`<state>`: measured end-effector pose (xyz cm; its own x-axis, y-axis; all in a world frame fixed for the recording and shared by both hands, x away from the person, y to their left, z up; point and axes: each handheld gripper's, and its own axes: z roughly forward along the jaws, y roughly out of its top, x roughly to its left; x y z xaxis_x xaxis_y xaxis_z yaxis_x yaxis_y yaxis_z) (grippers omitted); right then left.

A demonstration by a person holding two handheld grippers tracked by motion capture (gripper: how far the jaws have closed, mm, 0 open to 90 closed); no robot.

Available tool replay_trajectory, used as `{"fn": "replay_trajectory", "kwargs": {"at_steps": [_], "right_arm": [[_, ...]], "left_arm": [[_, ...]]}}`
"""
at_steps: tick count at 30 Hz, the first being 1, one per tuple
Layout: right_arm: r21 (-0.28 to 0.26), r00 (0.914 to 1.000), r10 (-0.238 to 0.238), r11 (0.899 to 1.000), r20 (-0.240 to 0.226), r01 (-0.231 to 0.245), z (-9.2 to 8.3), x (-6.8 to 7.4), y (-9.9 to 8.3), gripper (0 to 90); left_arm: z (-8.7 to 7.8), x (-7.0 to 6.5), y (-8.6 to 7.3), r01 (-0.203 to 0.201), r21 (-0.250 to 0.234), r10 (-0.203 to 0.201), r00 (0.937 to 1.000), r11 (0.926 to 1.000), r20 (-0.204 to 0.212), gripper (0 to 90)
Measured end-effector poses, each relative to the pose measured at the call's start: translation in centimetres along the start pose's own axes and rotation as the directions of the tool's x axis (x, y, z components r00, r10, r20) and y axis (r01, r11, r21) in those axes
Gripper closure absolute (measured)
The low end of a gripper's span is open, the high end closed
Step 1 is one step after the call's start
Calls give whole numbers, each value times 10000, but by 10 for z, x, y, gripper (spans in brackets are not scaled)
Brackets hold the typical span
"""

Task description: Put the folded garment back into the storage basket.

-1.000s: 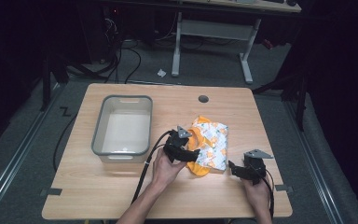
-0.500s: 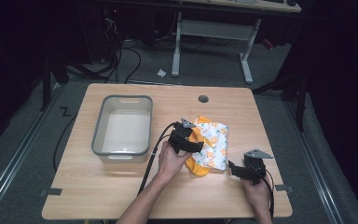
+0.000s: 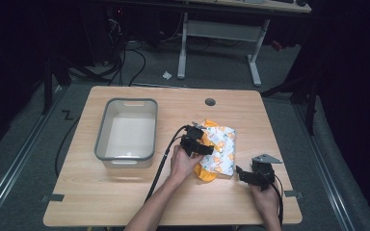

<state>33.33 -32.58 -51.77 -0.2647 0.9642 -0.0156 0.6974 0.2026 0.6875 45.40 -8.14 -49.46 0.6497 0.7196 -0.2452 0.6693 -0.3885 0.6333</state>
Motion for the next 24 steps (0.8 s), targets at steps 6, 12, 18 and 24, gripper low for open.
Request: {"fn": "replay_trajectory", "kwargs": {"at_steps": [6, 12, 18, 24], "right_arm": [[5, 10000, 0, 10000, -12, 0, 0, 0, 0, 254], [5, 10000, 9, 10000, -18, -9, 0, 0, 0, 253], [11, 10000, 32, 10000, -16, -32, 0, 1, 0, 254], [12, 10000, 28, 10000, -11, -28, 0, 1, 0, 254]], "left_arm": [[10, 4, -2, 156, 390, -141, 9992, 9991, -378, 213], [16, 2, -5, -28, 601, 59, 9986, 9982, -527, 214], [17, -9, -6, -814, 633, 862, 9932, 9947, -787, 337], [16, -10, -6, -1003, 690, 1033, 9938, 9926, -415, 539]]}}
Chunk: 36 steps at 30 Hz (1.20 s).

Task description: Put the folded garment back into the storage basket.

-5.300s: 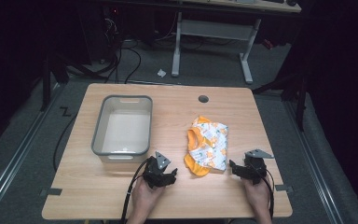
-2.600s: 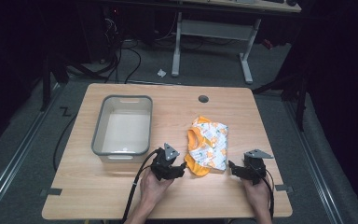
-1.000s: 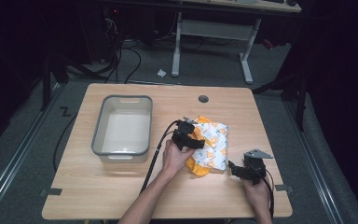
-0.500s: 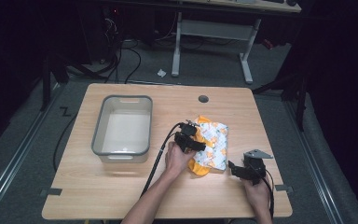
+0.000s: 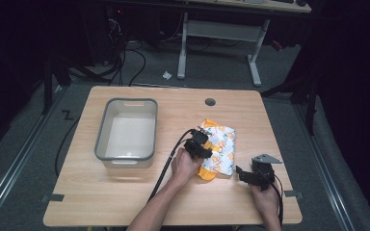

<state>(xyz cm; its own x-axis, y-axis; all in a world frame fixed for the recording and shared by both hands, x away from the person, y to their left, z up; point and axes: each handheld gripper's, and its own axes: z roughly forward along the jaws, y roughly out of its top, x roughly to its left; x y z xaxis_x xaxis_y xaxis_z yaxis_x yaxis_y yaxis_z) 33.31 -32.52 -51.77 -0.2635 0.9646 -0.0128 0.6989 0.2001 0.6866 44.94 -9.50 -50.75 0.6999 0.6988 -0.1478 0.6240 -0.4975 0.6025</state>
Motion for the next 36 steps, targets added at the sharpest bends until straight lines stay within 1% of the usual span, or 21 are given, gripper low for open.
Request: {"fn": "replay_trajectory", "kwargs": {"at_steps": [3, 4, 6, 10, 14, 17, 19, 20, 24, 29, 32, 36], "right_arm": [[-1, 10000, 0, 10000, -2, 0, 0, 0, 0, 254], [0, 10000, 1, 10000, -2, -1, 0, 0, 0, 254], [3, 10000, 1, 10000, -5, -1, 0, 0, 0, 253], [3, 10000, -17, 10000, -17, 17, 0, 0, 0, 254], [1, 10000, -18, 10000, -18, 18, 0, 0, 0, 254], [3, 10000, -21, 10000, -21, 21, 0, 0, 0, 254], [0, 10000, -25, 10000, -25, 25, 0, 0, 0, 254], [1, 10000, -28, 10000, -28, 28, 0, 0, 0, 254], [3, 10000, -32, 10000, -33, 32, 0, 0, 0, 254], [3, 10000, -32, 10000, -33, 32, 0, 0, 0, 254], [-9, 10000, -49, 10000, -42, 49, 0, 0, 0, 254], [-6, 10000, -47, 10000, -47, 47, 0, 0, 0, 254]], "left_arm": [[-1, 2, 0, -24, 66, 22, 9997, 10000, 250, 632], [-1, 3, 0, 110, 70, -112, 9993, 9999, 363, 653], [-2, 5, 0, 156, 110, -161, 9987, 9998, 490, 684], [-4, 5, 0, 51, 101, -55, 9990, 9999, 446, 719], [-13, 6, 0, 0, -73, 3, 9991, 10000, 418, 733], [-20, 8, -1, 160, -416, -134, 9979, 9990, 630, 735], [-25, 10, -1, 242, -548, -199, 9969, 9982, 767, 734], [-28, 11, 0, 189, -609, -140, 9966, 9980, 806, 734], [-38, 12, 0, 277, -968, -186, 9954, 9949, 937, 737], [-49, 16, 0, 351, -1302, -204, 9935, 9909, 1124, 740], [-56, 17, -1, 441, -1564, -243, 9917, 9867, 1262, 740], [-64, 18, -4, 438, -1817, -191, 9906, 9824, 1353, 741]]}}
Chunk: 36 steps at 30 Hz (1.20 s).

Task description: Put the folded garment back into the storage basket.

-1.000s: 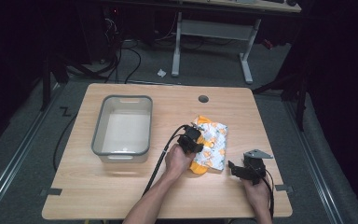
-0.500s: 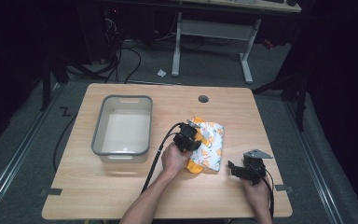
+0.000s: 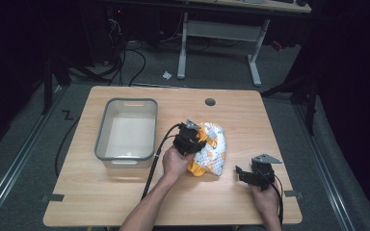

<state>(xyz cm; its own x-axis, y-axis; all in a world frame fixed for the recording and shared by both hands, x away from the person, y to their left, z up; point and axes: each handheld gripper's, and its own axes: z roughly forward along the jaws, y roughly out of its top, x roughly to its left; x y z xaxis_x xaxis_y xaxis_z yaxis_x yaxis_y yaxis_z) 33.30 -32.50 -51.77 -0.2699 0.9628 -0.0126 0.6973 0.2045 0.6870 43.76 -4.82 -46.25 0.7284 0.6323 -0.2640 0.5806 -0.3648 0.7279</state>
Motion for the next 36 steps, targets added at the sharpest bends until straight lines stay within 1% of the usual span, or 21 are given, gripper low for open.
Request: {"fn": "replay_trajectory", "kwargs": {"at_steps": [3, 13, 23, 31, 36], "right_arm": [[0, 10000, 2, 10000, -1, -2, 0, 0, 0, 254], [1, 10000, -17, 10000, -10, 17, 0, 0, 0, 254], [1, 10000, -30, 10000, -23, 30, 0, 0, 0, 253], [2, 10000, -31, 10000, -22, 31, 0, 0, 0, 254], [2, 10000, -44, 10000, -32, 44, 0, 0, 0, 254]], "left_arm": [[-4, 1, -2, 21, -41, -21, 10000, 10000, 90, 741], [-23, -3, 0, -158, -578, 170, 9996, 9982, 212, 742], [-50, -4, 2, -283, -1135, 308, 9993, 9931, 200, 742], [-67, 0, 2, -313, -1402, 325, 9995, 9896, 62, 742], [-72, 3, 1, -163, -1490, 184, 9998, 9887, 125, 741]]}}
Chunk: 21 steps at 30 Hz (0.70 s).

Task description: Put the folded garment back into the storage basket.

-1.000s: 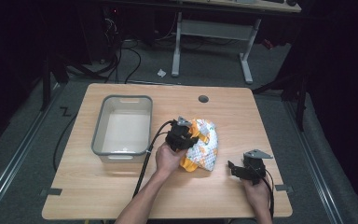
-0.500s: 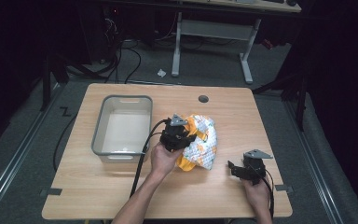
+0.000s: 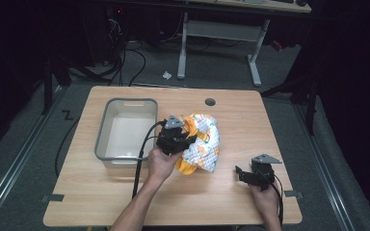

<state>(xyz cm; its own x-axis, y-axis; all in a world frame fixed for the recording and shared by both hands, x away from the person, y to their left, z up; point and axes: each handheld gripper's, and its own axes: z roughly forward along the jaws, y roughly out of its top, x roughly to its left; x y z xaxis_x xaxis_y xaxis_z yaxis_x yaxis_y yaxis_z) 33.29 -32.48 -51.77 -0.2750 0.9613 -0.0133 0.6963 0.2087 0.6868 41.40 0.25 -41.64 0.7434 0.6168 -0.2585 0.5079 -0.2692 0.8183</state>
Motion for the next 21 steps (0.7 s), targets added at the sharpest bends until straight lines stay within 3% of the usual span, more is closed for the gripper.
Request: {"fn": "replay_trajectory", "kwargs": {"at_steps": [9, 14, 19, 21], "right_arm": [[0, 10000, 3, 10000, 0, -3, 0, 0, 0, 254], [0, 10000, 0, 10000, -2, 0, 0, 0, 0, 254], [0, 10000, 4, 10000, -1, -4, 0, 0, 0, 254], [1, 10000, 8, 10000, -4, -8, 0, 0, 0, 254]], "left_arm": [[-16, 7, 2, 226, -463, -229, 9997, 9987, -52, 742], [-25, 10, 7, -31, -416, 20, 9996, 9991, -265, 741], [-38, 18, 8, 177, -634, -195, 9994, 9978, -281, 741], [-42, 23, 8, 434, -778, -443, 9990, 9960, -93, 741]]}}
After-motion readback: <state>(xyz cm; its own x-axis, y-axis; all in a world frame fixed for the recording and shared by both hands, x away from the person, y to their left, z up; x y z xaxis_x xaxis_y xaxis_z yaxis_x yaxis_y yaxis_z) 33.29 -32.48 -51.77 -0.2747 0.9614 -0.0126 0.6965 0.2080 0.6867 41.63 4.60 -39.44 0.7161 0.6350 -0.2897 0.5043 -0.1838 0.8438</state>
